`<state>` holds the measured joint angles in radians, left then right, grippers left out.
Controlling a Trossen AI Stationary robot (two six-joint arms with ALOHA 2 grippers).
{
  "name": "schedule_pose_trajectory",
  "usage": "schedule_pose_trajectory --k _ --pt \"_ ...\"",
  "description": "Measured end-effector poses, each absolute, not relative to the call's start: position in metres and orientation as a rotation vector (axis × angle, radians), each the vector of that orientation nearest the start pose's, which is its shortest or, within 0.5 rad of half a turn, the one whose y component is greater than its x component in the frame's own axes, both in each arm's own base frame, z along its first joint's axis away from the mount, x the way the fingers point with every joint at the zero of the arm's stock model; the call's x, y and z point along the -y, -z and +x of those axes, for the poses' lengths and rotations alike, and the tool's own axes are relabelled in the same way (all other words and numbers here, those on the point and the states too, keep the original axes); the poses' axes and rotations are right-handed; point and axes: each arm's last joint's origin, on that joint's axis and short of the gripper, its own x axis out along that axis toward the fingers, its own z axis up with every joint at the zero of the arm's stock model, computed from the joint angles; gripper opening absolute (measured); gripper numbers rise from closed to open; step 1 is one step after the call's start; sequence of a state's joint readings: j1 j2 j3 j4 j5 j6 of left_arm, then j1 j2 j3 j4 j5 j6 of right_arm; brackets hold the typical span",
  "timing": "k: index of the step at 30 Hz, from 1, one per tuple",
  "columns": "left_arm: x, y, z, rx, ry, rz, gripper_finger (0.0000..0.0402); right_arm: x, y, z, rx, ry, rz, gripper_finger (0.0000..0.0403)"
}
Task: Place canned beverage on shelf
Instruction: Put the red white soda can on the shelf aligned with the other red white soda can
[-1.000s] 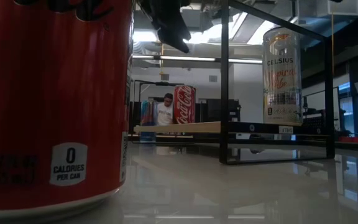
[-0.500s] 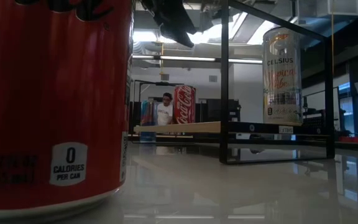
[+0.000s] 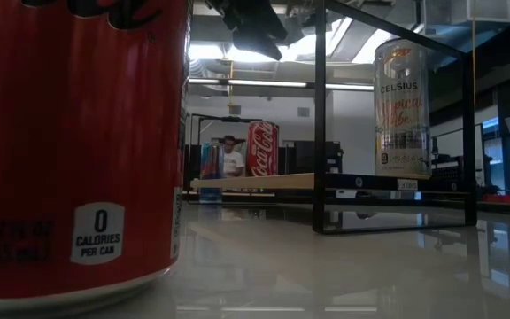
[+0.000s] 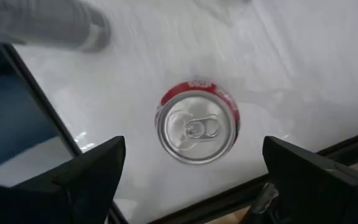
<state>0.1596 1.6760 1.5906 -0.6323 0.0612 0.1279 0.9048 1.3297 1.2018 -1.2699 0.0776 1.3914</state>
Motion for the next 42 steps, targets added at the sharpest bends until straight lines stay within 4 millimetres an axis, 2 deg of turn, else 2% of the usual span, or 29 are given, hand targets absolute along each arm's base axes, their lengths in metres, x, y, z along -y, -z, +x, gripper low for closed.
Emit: schedule_pose_trajectory --k 6,12,24,32,42 --pt "-0.057 -0.341 0.365 -0.718 -0.053 0.031 0.0353 -0.189 -0.279 0.142 -1.429 0.304 0.401 0.0374" --pt "-0.057 -0.341 0.365 -0.718 -0.055 0.026 0.0353 -0.194 -0.27 0.146 -1.428 0.335 0.363 0.0374" --pt "-0.057 -0.341 0.365 -0.719 -0.056 0.025 0.0353 -0.194 -0.264 0.148 -1.402 0.378 0.304 0.0374" --pt "-0.057 -0.341 0.365 -0.719 -0.057 0.022 0.0353 -0.193 -0.239 0.147 -1.416 0.372 0.312 0.0374" --pt "-0.057 -0.341 0.365 -0.719 -0.056 0.022 0.0353 -0.191 -0.231 0.146 -1.413 0.383 0.299 0.0374"
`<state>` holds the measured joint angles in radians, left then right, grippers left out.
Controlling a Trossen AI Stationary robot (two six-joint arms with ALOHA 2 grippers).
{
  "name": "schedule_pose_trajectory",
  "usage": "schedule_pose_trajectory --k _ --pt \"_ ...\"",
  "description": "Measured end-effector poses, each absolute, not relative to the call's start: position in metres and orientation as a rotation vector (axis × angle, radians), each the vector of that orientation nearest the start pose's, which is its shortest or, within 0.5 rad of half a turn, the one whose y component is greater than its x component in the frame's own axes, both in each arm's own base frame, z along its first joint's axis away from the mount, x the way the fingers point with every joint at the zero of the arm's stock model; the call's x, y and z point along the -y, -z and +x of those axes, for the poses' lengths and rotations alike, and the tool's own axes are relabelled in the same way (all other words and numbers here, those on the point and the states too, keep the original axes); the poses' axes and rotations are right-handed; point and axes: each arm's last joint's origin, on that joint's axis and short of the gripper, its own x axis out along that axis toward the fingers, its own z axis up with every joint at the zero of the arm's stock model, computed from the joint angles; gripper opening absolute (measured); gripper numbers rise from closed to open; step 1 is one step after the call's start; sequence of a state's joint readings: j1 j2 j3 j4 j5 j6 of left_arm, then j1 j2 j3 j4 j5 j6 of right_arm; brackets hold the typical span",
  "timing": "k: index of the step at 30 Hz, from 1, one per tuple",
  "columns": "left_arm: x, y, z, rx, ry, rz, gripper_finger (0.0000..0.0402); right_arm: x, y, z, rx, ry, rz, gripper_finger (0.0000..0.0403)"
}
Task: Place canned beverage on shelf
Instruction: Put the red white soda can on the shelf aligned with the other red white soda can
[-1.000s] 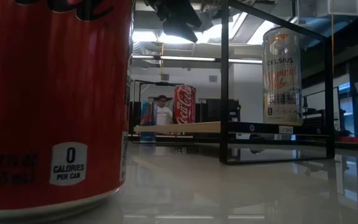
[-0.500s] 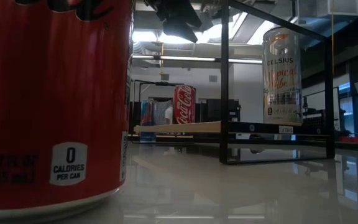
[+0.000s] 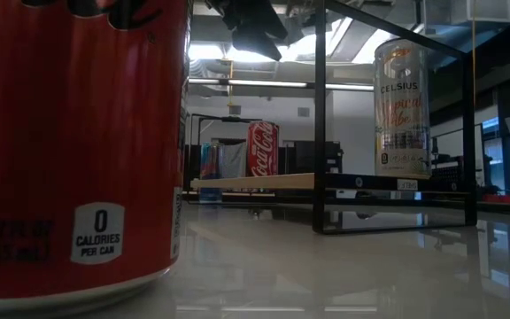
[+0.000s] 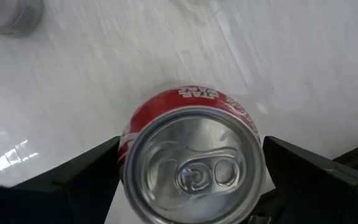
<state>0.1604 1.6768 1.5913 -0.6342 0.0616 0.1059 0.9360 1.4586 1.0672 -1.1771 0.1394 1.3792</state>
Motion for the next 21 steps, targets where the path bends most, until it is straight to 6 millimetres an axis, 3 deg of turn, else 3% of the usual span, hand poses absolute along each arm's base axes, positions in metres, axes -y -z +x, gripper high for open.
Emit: schedule_pose_trajectory --k 9,17,21 --pt "-0.0573 -0.3411 0.3654 -0.72 -0.057 0.022 0.0353 -0.1909 -0.2314 0.1458 -1.409 0.383 0.299 0.0369" --pt "-0.0586 -0.3426 0.3652 -0.723 -0.107 0.041 0.0353 -0.1907 -0.2316 0.1458 -1.403 0.384 0.297 0.0288" --pt "-0.0596 -0.3481 0.3637 -0.708 -0.112 0.048 0.0353 -0.1907 -0.2316 0.1459 -1.403 0.384 0.297 0.0287"
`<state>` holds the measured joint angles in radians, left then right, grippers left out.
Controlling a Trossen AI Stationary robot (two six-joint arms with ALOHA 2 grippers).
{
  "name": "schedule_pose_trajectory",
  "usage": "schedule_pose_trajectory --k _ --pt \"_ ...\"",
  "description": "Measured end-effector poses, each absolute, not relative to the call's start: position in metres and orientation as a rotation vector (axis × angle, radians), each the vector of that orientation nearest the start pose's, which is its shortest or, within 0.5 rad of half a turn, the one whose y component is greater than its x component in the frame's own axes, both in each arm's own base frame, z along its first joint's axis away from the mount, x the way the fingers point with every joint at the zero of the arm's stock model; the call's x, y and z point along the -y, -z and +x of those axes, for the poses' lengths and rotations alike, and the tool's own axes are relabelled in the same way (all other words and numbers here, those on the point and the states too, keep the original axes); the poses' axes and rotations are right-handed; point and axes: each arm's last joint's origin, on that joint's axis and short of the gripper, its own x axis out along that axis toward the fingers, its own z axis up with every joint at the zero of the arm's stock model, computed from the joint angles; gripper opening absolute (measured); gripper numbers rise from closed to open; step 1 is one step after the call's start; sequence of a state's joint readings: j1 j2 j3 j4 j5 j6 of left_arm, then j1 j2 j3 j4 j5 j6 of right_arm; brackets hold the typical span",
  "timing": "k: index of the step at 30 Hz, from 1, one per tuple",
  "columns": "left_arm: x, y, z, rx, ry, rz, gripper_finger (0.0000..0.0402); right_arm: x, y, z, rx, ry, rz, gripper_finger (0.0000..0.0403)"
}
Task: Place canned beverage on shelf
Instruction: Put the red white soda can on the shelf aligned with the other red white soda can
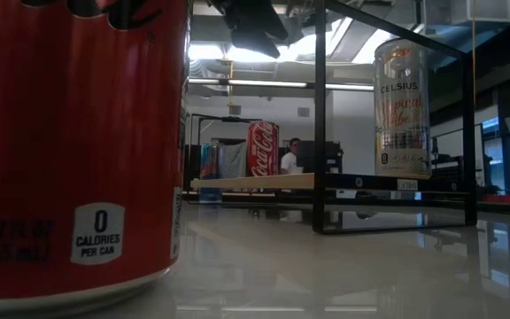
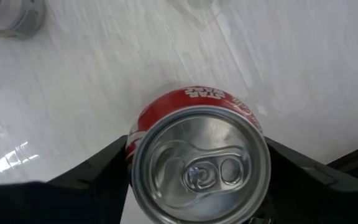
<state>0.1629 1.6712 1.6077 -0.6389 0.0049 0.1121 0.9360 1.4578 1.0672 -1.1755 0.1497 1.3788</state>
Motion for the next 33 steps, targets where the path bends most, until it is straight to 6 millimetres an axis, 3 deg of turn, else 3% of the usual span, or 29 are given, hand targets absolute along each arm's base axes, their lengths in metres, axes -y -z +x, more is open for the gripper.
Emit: schedule_pose_trajectory --k 4,10,15,20,26,33 --pt "-0.062 -0.362 0.351 -0.683 -0.128 0.053 0.0353 -0.191 -0.232 0.146 -1.403 0.384 0.298 0.0291" --pt "-0.066 -0.389 0.316 -0.669 -0.168 0.072 0.0353 -0.19 -0.233 0.145 -1.406 0.379 0.304 0.0291" --pt "-0.069 -0.399 0.285 -0.718 -0.198 0.042 0.0353 -0.184 -0.244 0.141 -1.387 0.352 0.334 0.0287" --pt "-0.07 -0.39 0.265 -0.726 -0.215 0.033 0.0353 -0.167 -0.259 0.139 -1.346 0.36 0.383 0.0293" --pt "-0.071 -0.358 0.246 -0.641 -0.229 0.016 0.0353 -0.136 -0.275 0.139 -1.355 0.376 0.394 0.029" --pt "-0.075 -0.33 0.238 -0.634 -0.243 0.008 0.0353 -0.099 -0.286 0.141 -1.362 0.428 0.386 0.0293"
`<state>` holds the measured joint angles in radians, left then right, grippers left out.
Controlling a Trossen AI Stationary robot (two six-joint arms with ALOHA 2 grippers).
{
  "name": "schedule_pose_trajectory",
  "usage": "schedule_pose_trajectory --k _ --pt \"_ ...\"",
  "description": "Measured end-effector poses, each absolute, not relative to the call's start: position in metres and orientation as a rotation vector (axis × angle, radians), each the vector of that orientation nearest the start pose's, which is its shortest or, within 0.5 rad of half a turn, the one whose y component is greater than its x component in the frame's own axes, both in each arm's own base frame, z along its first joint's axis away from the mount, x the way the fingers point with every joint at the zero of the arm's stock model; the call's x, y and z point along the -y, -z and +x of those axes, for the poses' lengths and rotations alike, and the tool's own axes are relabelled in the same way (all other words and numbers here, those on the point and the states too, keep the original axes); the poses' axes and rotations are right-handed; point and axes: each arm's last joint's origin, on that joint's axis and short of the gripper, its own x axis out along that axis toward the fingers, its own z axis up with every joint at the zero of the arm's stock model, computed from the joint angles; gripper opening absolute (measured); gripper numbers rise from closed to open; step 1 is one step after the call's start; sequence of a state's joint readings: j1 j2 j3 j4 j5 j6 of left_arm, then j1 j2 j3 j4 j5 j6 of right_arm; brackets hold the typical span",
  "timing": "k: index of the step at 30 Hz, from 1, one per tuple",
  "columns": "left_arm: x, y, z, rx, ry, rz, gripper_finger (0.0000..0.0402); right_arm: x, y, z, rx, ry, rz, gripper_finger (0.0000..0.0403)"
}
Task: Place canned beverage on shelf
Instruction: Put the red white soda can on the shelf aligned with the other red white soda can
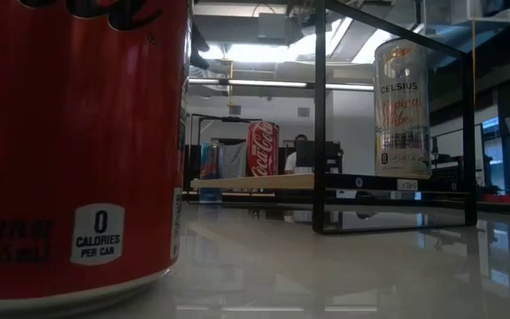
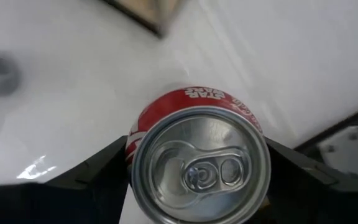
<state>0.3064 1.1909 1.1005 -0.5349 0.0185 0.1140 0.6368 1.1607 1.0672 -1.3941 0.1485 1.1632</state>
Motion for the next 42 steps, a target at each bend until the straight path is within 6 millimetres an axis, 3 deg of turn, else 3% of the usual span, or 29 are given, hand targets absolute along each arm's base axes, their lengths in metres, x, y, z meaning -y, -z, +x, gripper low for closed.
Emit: schedule_pose_trajectory --k 15,33,42 --pt "-0.077 -0.334 0.243 -0.573 -0.235 0.07 0.0353 -0.014 -0.295 0.158 -1.374 0.451 0.296 0.0294" --pt "-0.077 -0.334 0.243 -0.573 -0.236 0.067 0.0353 0.081 -0.298 0.176 -1.22 0.4 0.178 0.0295" --pt "-0.077 -0.334 0.243 -0.568 -0.238 0.063 0.0353 0.111 -0.327 0.224 -1.193 0.28 0.062 0.0296"
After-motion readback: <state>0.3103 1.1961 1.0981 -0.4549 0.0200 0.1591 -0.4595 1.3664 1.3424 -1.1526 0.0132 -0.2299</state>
